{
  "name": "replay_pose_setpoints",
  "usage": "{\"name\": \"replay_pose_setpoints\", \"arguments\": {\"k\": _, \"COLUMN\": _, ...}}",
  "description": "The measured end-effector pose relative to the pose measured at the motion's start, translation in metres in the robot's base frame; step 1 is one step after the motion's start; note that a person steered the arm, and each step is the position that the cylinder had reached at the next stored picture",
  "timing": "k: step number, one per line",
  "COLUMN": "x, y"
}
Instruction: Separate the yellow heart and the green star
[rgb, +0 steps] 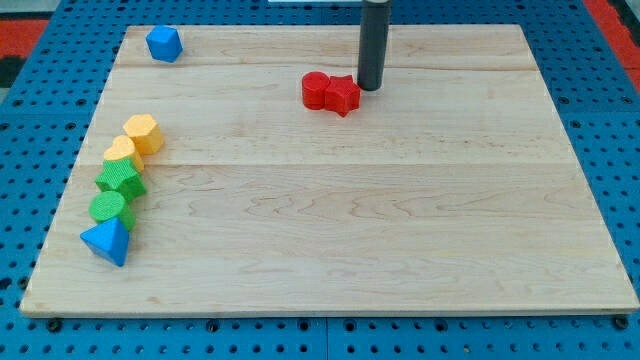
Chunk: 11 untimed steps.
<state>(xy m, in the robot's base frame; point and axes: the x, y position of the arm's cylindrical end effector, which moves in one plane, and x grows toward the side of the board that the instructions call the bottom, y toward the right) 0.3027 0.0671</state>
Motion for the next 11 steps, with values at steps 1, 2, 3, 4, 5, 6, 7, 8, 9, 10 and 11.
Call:
{"name": "replay_pose_setpoints", "arguments": {"k": 1, "x": -0.014, "y": 0.011}}
{"name": "replay_pose_setpoints", "arguments": {"k": 2, "x": -0.009, "y": -0.069}}
{"name": "replay_pose_setpoints", "arguments": {"k": 3, "x": -0.009, "y": -0.16}}
{"name": "replay_pose_setpoints", "arguments": {"k": 4, "x": 0.005, "y": -0.227}}
{"name": "replay_pose_setpoints", "arguments": {"k": 5, "x": 0.052, "y": -0.301}}
{"name": "replay_pose_setpoints", "arguments": {"k": 6, "x": 0.127, "y": -0.355}}
{"name": "replay_pose_setpoints", "arguments": {"k": 7, "x": 0.178, "y": -0.344}}
{"name": "replay_pose_setpoints", "arguments": {"k": 8, "x": 0.163, "y": -0.316}}
{"name": "replay_pose_setpoints", "arguments": {"k": 9, "x": 0.145, "y": -0.312}}
{"name": "replay_pose_setpoints", "arguments": {"k": 10, "x": 0.137, "y": -0.274}}
{"name": "replay_pose_setpoints", "arguments": {"k": 11, "x": 0.096, "y": -0.274}}
